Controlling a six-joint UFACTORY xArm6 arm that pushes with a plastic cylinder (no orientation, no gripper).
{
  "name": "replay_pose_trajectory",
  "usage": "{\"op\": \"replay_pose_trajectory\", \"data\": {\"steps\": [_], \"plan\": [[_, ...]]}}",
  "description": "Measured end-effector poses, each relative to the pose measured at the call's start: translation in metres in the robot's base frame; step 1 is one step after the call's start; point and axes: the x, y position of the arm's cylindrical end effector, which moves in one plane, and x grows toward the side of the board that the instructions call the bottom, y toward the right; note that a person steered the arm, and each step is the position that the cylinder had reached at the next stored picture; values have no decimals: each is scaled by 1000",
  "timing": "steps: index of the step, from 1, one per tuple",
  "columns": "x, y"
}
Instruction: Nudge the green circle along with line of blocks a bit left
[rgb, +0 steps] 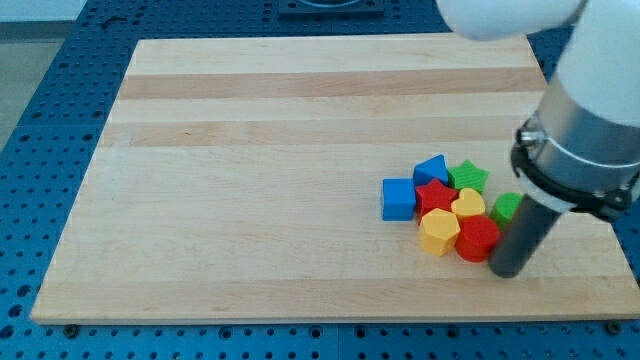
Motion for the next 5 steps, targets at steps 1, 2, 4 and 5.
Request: {"op": "replay_pose_trajectory", "data": {"steps": [1,2,4,5], "plan": [[0,-19],[-1,-24],[5,-8],[28,26]]}}
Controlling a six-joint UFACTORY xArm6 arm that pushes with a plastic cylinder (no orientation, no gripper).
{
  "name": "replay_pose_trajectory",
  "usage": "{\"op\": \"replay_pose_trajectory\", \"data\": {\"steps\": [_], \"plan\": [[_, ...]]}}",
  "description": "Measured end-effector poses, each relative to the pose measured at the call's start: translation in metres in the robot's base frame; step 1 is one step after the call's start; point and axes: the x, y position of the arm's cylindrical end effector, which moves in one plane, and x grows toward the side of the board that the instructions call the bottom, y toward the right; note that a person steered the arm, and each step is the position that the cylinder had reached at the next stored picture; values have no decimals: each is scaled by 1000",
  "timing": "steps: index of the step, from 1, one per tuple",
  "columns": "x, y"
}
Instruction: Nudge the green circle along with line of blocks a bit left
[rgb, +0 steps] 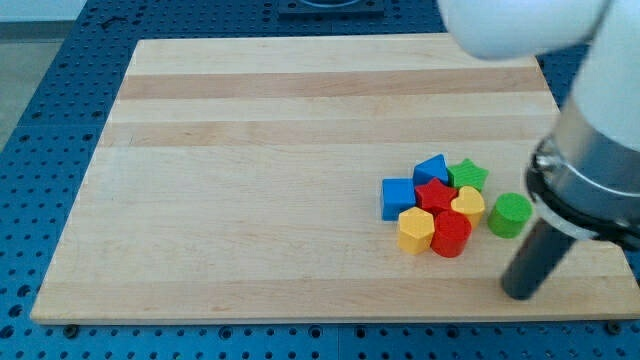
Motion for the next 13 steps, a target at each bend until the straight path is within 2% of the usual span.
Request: {"op": "replay_pose_trajectory", "data": {"steps": [1,3,5,6,7,8,10,13], "plan": [[-7,12],[-49,5],[-52,-3],[-52,18],[-54,67],[-71,75],[-84,51],[-91,46]]}}
